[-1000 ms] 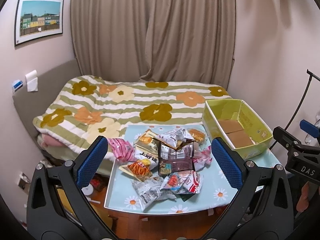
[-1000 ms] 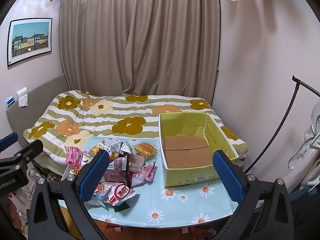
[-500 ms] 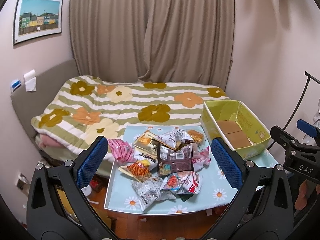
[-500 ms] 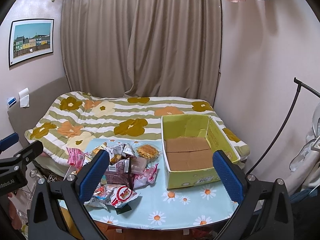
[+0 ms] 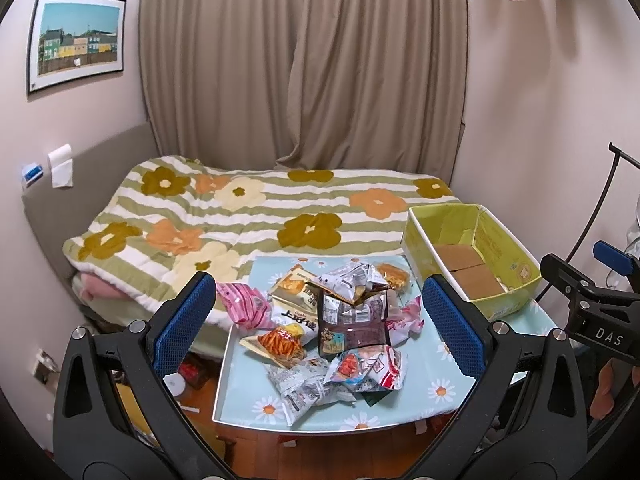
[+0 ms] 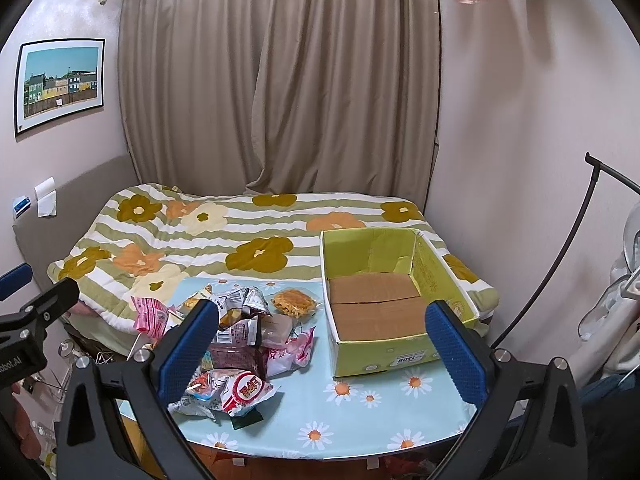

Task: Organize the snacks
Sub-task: 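Grasp the grey printed snack bag with the left gripper while the right grasps the shrimp flakes bag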

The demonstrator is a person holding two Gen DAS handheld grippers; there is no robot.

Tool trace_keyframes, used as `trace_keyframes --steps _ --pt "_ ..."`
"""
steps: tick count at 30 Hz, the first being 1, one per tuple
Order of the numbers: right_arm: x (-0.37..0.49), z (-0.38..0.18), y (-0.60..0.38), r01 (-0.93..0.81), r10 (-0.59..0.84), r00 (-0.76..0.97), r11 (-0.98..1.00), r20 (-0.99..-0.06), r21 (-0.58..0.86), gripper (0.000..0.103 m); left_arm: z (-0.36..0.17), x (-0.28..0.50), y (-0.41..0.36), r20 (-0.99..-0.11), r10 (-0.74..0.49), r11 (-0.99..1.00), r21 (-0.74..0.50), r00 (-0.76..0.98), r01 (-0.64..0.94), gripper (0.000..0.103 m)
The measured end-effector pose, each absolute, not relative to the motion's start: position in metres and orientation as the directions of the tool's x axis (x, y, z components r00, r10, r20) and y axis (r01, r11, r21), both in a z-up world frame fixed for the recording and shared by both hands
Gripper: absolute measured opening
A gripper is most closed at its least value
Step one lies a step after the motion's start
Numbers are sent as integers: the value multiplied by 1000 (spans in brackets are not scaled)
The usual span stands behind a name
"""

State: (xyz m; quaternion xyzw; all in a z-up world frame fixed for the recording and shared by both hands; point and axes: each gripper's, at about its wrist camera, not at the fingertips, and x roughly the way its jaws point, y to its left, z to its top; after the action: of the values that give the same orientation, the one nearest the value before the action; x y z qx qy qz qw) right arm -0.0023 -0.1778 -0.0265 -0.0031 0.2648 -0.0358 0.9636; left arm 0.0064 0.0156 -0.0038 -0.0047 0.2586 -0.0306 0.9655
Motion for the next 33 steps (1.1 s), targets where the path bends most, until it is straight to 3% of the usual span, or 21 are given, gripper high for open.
trace_keyframes --steps 7,11,21,26,33 --pt "-2 -28 -179 56 -60 855 998 -516 -23 102 -5 9 23 -509 -34 999 -14 860 30 103" --pt "6 -40 -177 12 -18 823 1000 -567 -16 102 -10 14 38 -542 -3 1000 -28 840 -14 103" --pt "51 -124 -177 -195 215 640 974 -738 114 102 -101 42 61 -780 -4 997 -51 626 -57 103" --pt "77 -167 -167 -355 327 501 922 -801 155 102 -149 56 56 -843 -62 998 -58 534 23 103" --pt "108 -218 -144 -536 402 329 824 -854 182 102 -195 84 37 -892 -54 958 81 449 276 103"
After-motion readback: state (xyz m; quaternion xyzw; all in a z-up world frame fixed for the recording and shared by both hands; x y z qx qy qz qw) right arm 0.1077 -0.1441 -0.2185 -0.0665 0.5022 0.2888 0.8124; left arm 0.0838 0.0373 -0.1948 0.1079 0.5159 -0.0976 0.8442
